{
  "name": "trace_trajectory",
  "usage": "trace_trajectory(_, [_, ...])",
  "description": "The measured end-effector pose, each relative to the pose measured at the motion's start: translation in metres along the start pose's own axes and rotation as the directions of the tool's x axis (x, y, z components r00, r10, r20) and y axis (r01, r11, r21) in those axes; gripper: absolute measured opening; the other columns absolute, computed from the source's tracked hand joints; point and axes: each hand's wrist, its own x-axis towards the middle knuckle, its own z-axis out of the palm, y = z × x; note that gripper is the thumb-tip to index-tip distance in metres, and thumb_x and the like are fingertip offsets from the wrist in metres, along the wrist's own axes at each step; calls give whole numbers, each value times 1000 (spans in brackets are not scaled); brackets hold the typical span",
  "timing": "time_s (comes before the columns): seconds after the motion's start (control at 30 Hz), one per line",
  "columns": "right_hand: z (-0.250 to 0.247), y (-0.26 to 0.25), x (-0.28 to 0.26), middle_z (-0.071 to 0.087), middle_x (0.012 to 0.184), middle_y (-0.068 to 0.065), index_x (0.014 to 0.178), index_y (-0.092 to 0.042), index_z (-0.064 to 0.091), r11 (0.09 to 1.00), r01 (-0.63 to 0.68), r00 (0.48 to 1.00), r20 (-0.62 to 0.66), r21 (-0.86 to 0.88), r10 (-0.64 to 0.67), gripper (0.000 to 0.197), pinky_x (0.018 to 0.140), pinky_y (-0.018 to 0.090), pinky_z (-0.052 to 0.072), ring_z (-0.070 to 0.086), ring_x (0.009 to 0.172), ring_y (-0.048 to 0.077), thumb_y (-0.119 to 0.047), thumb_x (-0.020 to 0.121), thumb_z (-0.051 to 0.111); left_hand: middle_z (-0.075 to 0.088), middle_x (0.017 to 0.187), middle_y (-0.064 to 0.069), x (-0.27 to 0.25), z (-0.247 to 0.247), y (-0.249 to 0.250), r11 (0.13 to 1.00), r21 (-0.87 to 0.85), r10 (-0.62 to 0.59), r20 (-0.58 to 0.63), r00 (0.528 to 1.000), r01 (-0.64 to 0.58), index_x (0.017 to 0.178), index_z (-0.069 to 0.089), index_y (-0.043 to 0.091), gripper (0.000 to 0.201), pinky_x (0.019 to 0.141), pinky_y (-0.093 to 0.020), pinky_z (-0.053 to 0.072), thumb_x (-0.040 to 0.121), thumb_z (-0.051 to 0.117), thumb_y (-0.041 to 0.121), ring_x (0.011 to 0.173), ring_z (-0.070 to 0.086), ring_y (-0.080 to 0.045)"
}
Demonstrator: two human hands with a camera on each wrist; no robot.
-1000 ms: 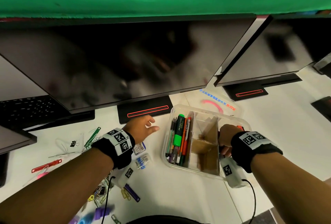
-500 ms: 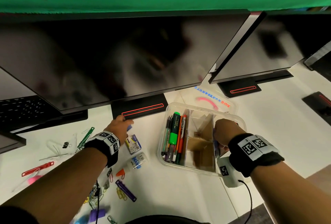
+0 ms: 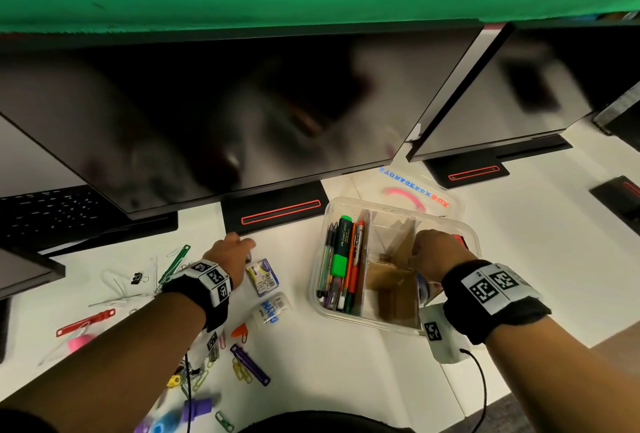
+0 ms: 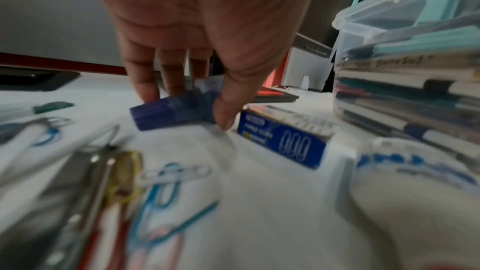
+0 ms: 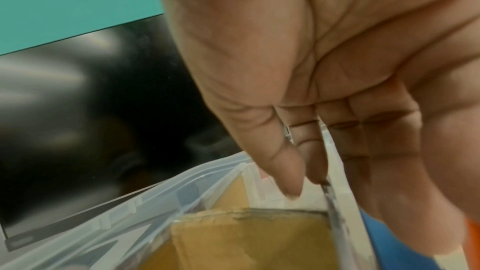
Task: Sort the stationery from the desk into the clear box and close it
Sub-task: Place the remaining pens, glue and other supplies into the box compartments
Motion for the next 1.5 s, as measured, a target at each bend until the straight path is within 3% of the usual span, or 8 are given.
trace_trajectory(0.27, [-4,7,-4,55,63,-3,83,-9,68,996,48,991,-127,74,-38,10,52,19,36,48,58,9,-13,83,58,62,108,-7,-8,-13,-1,978,-195,-56,71,996,69,106,56,19,26,84,-31,48,82,66,24,95,59,-25])
trace_trajectory(0.47, [-1,-22,-27,62,99,2,95,-19,57,910,333,932,-231,248,-278,9,79,26,42,57,90,17,-23,88,61,63,77,-6,-29,-53,32,791,-590,-125,106,986,163,86,56,13,29,51,-24,48,79,69,38,61,60,-19])
trace_trajectory(0.57, [6,-45,-46,61,99,-5,102,-21,56,816,499,866,-195,293,-460,26,83,25,35,58,93,14,-29,82,70,61,65,-5,-41,-68,56,658,-738,-78,130,989,148,74,54,14,31,49,-22,42,84,62,42,51,53,-16])
trace_trajectory(0.73, [24,-66,-67,61,98,-2,119,-23,53,662,670,742,-319,335,-589,49,82,33,51,61,86,19,-30,76,76,67,64,-3,-60,-80,85,486,-851,-30,209,977,197,75,60,17,34,52,-20,42,85,56,50,48,53,-12])
trace_trajectory(0.93, [36,-66,-76,66,100,11,107,-10,65,582,791,581,-525,188,-622,23,81,30,47,61,92,24,-20,85,65,61,48,3,-75,-76,103,484,-845,42,283,958,228,75,59,14,38,49,-18,41,89,49,48,50,53,-11])
trace_trajectory(1.1, [23,-44,-81,63,87,8,98,-8,61,656,714,655,-564,245,-503,13,69,23,40,57,80,21,-18,89,59,66,64,-8,-77,-75,113,526,-836,92,240,966,158,85,59,11,47,45,-18,43,93,40,53,43,54,-12])
trace_trajectory(1.3, [-9,33,-82,59,72,-3,84,-20,60,810,529,769,-548,255,-329,7,60,23,43,55,67,16,-24,84,66,61,65,1,-58,-62,73,888,-459,2,-78,997,-38,71,52,19,23,65,-27,47,91,55,31,61,59,-17])
trace_trajectory(1.5, [9,66,-58,58,80,3,93,-12,59,977,214,950,-235,20,-204,17,52,18,36,54,72,20,-20,79,66,64,91,-2,-57,-27,32,984,-166,-45,110,993,63,81,55,22,23,74,-26,44,77,71,37,86,59,-20])
